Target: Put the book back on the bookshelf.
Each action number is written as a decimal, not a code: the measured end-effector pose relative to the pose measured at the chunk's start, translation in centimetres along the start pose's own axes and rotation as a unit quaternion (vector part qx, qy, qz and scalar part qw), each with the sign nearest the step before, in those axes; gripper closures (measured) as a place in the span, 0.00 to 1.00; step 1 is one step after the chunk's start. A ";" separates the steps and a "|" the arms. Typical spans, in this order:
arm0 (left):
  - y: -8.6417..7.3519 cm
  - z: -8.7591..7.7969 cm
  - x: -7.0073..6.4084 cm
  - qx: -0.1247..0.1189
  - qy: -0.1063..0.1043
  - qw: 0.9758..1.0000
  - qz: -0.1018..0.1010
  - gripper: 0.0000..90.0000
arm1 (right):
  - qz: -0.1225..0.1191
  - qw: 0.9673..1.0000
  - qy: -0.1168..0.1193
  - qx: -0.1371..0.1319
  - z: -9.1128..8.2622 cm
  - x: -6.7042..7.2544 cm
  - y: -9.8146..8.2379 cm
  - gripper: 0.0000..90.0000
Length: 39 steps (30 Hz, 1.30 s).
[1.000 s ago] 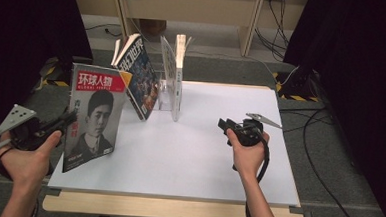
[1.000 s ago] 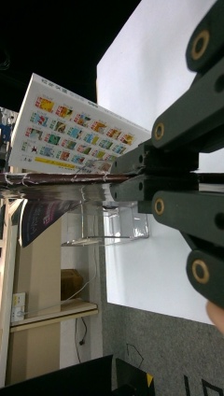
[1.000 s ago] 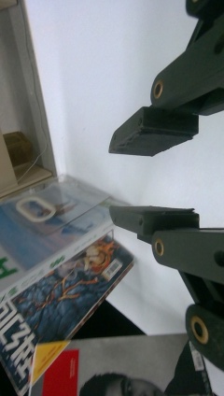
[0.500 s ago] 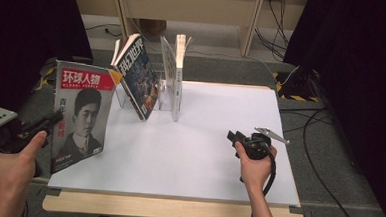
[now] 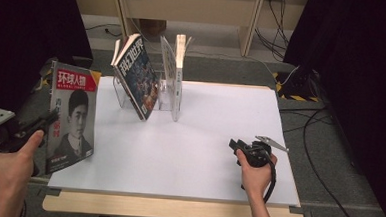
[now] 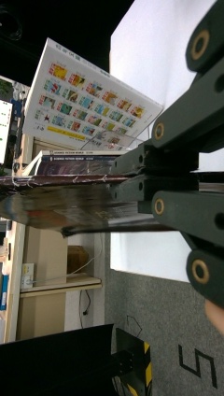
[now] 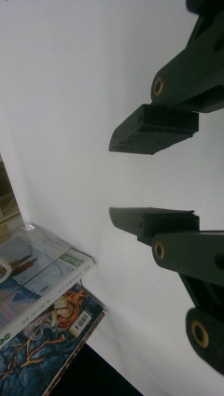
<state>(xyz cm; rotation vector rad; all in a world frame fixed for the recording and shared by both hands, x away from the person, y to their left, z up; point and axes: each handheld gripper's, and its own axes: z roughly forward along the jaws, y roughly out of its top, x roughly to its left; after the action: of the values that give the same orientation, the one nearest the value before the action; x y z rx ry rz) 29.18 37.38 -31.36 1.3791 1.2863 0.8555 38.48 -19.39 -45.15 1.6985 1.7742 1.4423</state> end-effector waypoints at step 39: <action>3.7 11.0 -2.2 -0.015 -0.009 1.000 -0.025 0.97 | 0.007 1.000 -0.003 0.015 0.4 -0.7 -1.0 0.69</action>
<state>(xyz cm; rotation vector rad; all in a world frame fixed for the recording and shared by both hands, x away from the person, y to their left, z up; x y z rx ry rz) 40.16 33.34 -29.97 1.3235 1.2841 0.8235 38.40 -19.67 -46.38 1.7310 1.7931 1.4229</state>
